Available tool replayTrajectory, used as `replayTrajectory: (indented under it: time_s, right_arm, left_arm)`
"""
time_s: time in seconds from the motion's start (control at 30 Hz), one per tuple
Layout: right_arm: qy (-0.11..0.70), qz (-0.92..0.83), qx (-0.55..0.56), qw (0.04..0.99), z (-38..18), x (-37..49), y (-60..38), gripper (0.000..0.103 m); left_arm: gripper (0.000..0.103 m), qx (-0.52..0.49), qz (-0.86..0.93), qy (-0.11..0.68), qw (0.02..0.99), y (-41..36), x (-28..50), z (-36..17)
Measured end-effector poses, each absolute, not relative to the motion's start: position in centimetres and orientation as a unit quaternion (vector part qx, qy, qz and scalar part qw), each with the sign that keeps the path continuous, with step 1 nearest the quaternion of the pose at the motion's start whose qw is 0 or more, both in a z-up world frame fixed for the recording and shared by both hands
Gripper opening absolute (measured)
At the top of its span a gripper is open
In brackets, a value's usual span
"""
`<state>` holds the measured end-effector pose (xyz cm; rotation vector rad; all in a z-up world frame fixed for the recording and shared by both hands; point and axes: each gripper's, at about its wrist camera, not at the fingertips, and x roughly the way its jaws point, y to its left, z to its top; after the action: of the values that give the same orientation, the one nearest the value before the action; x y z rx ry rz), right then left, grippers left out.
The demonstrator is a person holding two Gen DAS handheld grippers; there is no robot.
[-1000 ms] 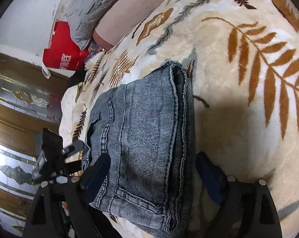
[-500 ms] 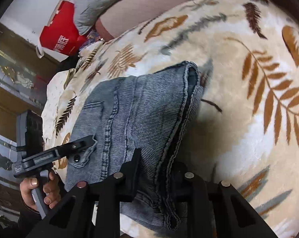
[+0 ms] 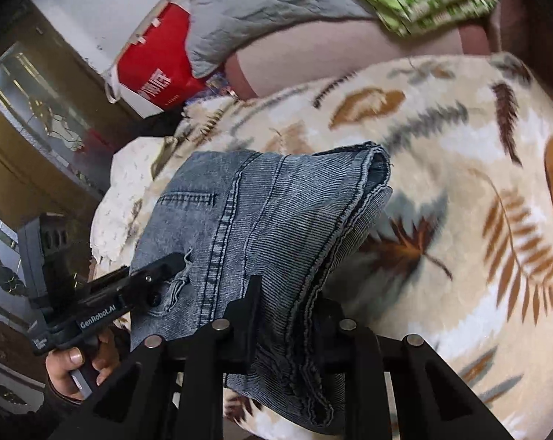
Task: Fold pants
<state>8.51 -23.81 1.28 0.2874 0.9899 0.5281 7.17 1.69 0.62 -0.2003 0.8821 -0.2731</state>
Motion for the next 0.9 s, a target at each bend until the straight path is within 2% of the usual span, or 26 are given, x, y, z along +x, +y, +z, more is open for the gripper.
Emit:
replayTrajectory:
  time_s: [0.2, 0.37, 0.77, 0.8, 0.87, 0.9]
  right_arm:
    - [0.447, 0.268, 0.109, 0.846, 4.0, 10.8, -20.9, 0.025]
    - [0.444, 0.27, 0.102, 0.848, 4.1, 13.1, -18.9, 0.025]
    - [0.488, 0.248, 0.106, 0.83, -3.5, 16.1, -18.1, 0.025]
    - [0.493, 0.244, 0.106, 0.828, -4.2, 16.2, -18.1, 0.027]
    - [0.508, 0.223, 0.111, 0.824, -5.8, 16.7, -18.7, 0.034]
    - [0.513, 0.218, 0.12, 0.822, -6.3, 16.7, -19.2, 0.043]
  left_arm:
    - [0.024, -0.104, -0.113, 0.405, 0.901, 4.4, 9.1, 2.5]
    - [0.024, -0.104, -0.103, 0.403, 0.903, 5.6, 11.2, 2.2]
    - [0.026, -0.095, -0.082, 0.456, 0.881, 5.6, 13.6, -5.1]
    - [0.03, -0.095, -0.077, 0.466, 0.876, 5.8, 14.0, -5.9]
    - [0.047, -0.107, -0.07, 0.471, 0.873, 6.4, 14.2, -6.6]
    - [0.054, -0.119, -0.064, 0.474, 0.87, 7.1, 14.1, -6.7]
